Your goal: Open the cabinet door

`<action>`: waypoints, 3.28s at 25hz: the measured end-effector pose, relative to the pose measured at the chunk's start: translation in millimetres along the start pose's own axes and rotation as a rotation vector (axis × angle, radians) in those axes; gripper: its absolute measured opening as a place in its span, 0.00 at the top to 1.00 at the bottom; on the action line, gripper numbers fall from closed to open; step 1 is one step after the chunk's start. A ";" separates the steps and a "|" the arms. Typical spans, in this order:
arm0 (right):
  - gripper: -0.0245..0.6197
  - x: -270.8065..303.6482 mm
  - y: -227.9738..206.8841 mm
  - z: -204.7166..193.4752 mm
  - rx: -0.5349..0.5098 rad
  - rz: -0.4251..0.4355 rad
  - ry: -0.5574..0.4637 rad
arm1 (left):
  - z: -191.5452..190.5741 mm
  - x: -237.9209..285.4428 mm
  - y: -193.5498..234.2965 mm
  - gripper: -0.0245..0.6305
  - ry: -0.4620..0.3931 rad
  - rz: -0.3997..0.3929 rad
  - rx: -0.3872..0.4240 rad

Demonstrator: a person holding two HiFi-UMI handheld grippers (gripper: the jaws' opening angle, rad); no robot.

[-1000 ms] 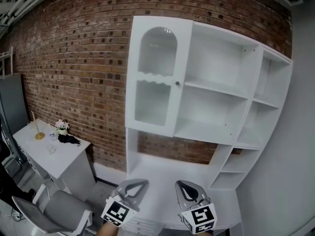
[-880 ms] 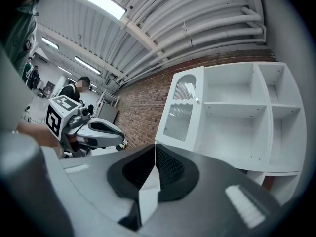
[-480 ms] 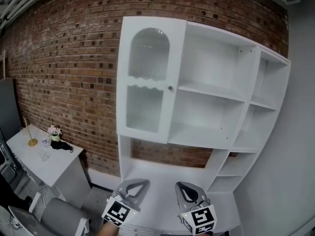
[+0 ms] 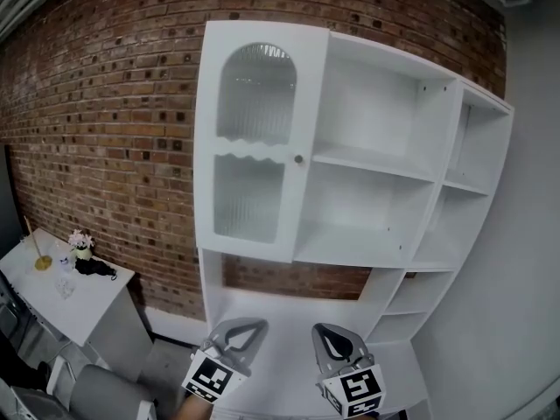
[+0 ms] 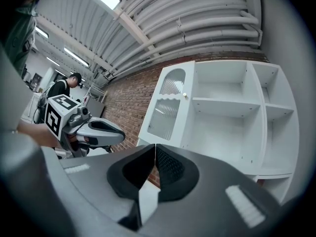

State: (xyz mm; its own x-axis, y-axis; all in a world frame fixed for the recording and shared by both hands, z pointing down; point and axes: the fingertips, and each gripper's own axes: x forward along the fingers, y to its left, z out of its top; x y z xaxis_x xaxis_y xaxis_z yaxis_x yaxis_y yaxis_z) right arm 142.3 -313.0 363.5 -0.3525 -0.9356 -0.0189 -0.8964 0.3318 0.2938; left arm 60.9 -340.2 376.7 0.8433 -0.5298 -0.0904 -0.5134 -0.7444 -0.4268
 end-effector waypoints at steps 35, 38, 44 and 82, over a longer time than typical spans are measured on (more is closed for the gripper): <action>0.95 87.4 -54.7 -8.9 -0.003 0.096 -0.043 | -32.4 70.4 52.6 0.96 0.034 0.066 0.002; 0.95 93.0 -66.0 -10.9 -0.002 0.125 -0.055 | -33.5 80.8 53.7 0.96 0.049 0.096 0.007; 0.95 98.8 -86.8 -11.4 -0.008 0.185 -0.094 | -30.8 96.7 51.2 0.96 0.074 0.160 0.023; 0.95 157.5 -124.3 -3.0 0.012 0.095 -0.159 | 24.9 162.1 151.5 0.96 -0.028 0.177 0.193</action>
State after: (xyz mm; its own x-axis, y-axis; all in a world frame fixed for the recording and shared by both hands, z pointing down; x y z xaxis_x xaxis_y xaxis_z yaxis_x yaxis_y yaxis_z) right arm 199.0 -502.0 326.8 -0.4731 -0.8694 -0.1424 -0.8598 0.4204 0.2897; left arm 123.7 -528.7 274.9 0.7486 -0.6312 -0.2027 -0.6157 -0.5485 -0.5658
